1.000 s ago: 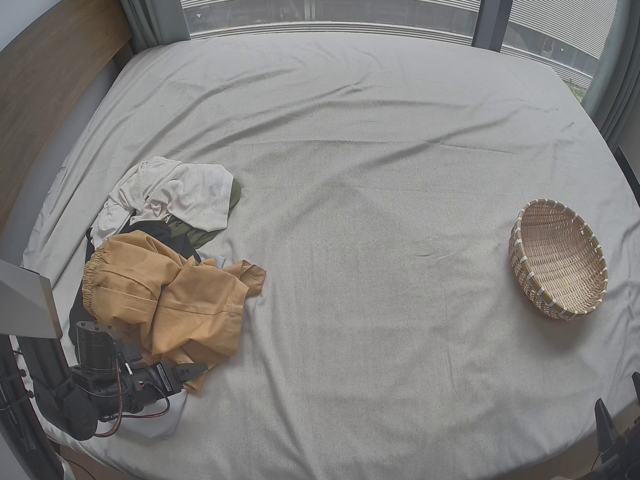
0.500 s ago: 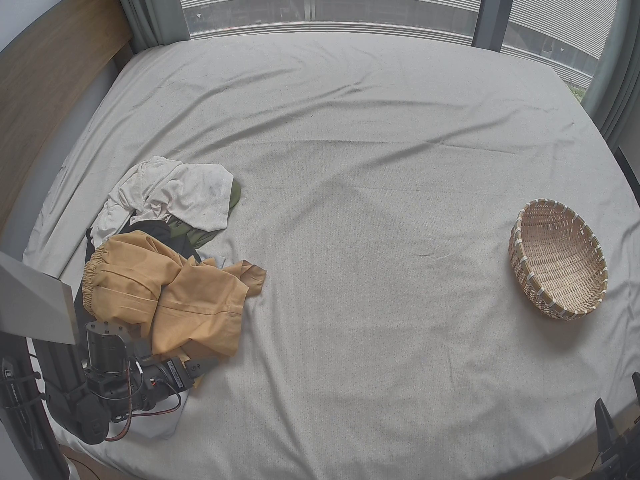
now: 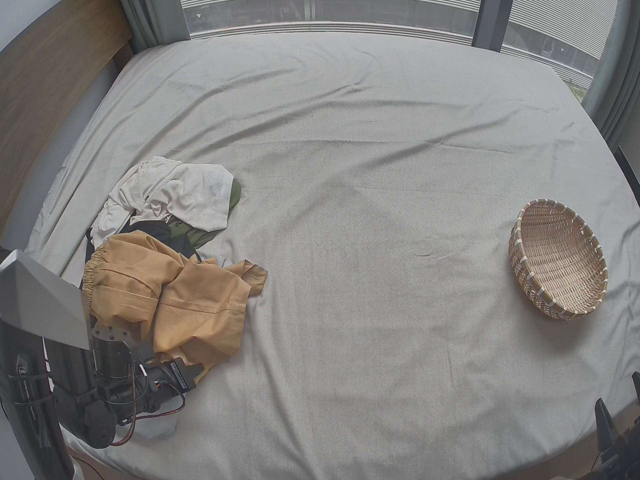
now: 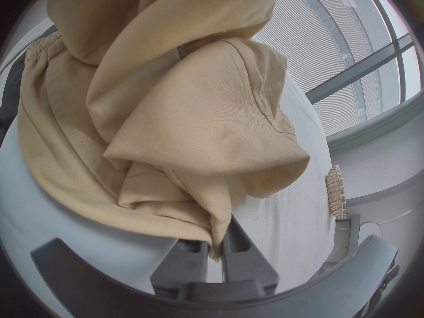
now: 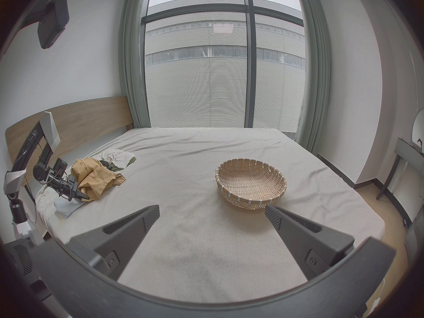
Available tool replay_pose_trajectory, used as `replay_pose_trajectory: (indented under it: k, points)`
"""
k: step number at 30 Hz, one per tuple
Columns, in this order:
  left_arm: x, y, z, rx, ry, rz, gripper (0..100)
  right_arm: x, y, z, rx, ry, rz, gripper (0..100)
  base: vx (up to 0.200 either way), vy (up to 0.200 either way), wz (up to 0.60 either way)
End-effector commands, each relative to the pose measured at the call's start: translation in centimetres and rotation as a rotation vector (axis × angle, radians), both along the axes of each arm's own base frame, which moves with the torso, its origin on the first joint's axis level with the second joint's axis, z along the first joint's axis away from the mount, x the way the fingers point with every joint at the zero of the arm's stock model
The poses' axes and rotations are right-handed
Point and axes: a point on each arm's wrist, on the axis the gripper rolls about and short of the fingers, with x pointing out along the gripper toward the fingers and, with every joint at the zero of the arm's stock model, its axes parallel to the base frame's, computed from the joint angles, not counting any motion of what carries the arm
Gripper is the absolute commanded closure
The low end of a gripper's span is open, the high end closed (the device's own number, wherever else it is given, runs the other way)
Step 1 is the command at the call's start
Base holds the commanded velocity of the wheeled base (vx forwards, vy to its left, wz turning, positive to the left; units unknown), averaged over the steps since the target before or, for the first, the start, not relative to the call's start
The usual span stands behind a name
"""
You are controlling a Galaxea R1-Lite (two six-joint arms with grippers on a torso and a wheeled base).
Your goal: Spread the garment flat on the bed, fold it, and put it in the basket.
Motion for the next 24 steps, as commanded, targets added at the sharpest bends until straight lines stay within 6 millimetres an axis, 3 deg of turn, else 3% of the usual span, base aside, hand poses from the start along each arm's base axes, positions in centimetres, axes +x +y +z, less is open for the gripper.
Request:
replay_pose_trajectory:
  k: [1, 7, 24]
  points:
    - [-0.3, -1.1, 0.8, -0.033, -0.016, -0.028, 100, 0.1, 0.0, -0.5, 0.000, 0.009, 0.000, 0, 0.000, 0.000, 0.00]
    - [-0.7, -3.1, 2.0, -0.079, -0.052, -0.079, 100, 0.0, 0.0, -0.5, 0.000, 0.006, -0.002, 0, 0.000, 0.000, 0.00]
    - [-0.6, -9.8, 2.7, -0.108, -0.151, -0.208, 100, 0.0, 0.0, -0.5, 0.000, 0.008, -0.003, 0, 0.000, 0.000, 0.00]
